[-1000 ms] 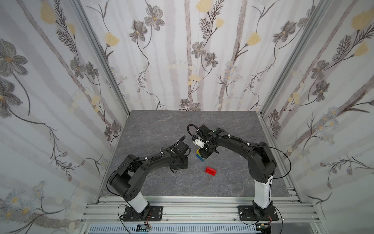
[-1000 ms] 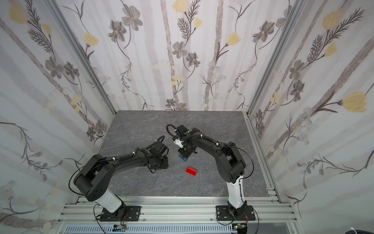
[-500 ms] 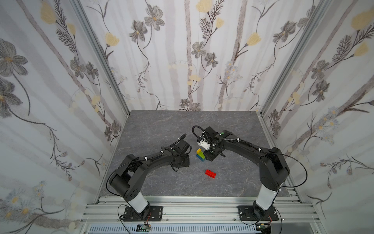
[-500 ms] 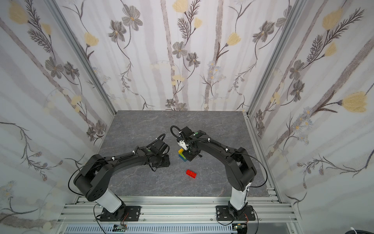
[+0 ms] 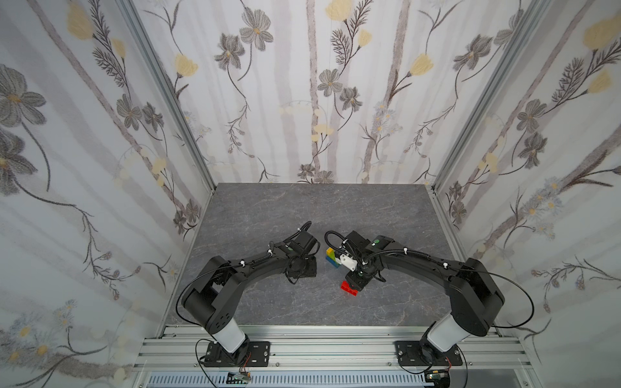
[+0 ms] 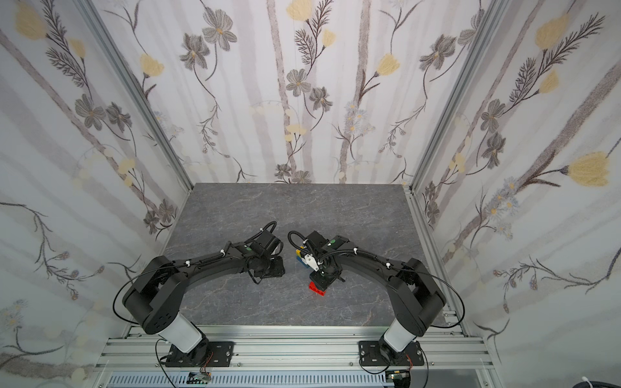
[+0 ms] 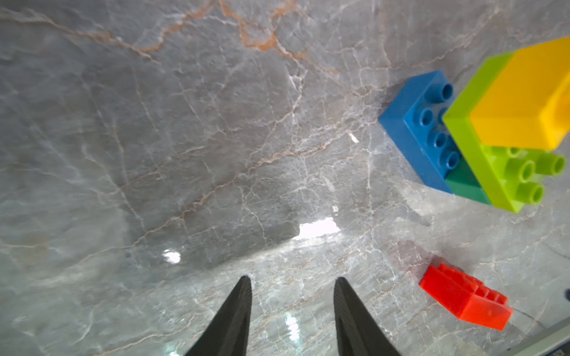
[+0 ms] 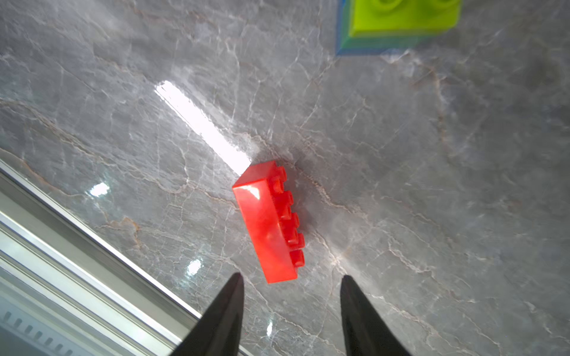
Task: Assemble the number 5 with lego
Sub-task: Pick up the lego brick from the center of the board.
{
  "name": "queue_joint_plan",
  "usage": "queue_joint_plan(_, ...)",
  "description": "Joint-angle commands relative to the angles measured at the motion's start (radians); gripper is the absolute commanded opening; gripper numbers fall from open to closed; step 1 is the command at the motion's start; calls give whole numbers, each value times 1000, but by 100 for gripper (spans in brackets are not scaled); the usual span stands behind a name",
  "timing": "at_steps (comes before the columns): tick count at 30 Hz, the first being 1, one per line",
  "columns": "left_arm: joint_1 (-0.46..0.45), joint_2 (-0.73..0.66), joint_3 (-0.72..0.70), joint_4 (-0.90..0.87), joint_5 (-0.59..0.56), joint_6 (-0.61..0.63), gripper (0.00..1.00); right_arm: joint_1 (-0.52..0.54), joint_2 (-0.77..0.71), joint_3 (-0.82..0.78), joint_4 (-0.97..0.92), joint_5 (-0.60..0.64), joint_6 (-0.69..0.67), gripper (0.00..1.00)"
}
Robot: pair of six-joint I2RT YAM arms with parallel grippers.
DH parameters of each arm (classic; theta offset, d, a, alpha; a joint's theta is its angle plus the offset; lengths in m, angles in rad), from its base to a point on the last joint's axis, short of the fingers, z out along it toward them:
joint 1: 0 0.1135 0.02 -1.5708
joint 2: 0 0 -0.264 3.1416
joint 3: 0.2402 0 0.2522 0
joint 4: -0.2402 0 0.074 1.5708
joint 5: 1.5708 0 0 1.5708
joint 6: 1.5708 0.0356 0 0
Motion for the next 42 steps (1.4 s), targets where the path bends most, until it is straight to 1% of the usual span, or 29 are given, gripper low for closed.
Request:
queue_joint_plan(1, -8, -17, -4, -21, 18, 3, 46, 12, -9, -34, 46, -35, 39, 50)
queue_joint_plan(7, -11, -65, -38, 4, 49, -15, 49, 21, 13, -72, 90, -57, 50, 49)
queue_joint_plan(11, -13, -96, -57, 26, 70, -29, 50, 27, 38, -81, 114, -44, 54, 48)
queue_joint_plan(12, -12, -104, -64, 36, 76, -33, 51, 31, 43, -82, 119, -39, 58, 46)
queue_joint_plan(14, -11, -118, -74, 48, 85, -41, 51, 37, 51, -82, 127, -35, 66, 41)
queue_joint_plan(19, -2, -160, -114, 98, 113, -70, 52, 53, 44, -85, 135, -37, 80, 16)
queue_joint_plan(23, 14, -199, -145, 150, 151, -97, 55, 57, -1, -84, 140, -30, 87, 6)
queue_joint_plan(26, 33, -229, -166, 196, 186, -117, 60, 58, -61, -84, 154, -23, 98, 4)
queue_joint_plan(32, 58, -292, -186, 297, 266, -145, 74, 70, -175, -80, 190, 14, 138, 4)
queue_joint_plan(36, 65, -327, -194, 391, 311, -162, 81, 82, -252, -87, 236, 32, 181, 4)
queue_joint_plan(40, 65, -330, -197, 491, 363, -184, 82, 97, -302, -87, 275, 44, 221, 5)
queue_joint_plan(42, 65, -330, -192, 522, 383, -189, 81, 101, -309, -85, 281, 52, 232, 4)
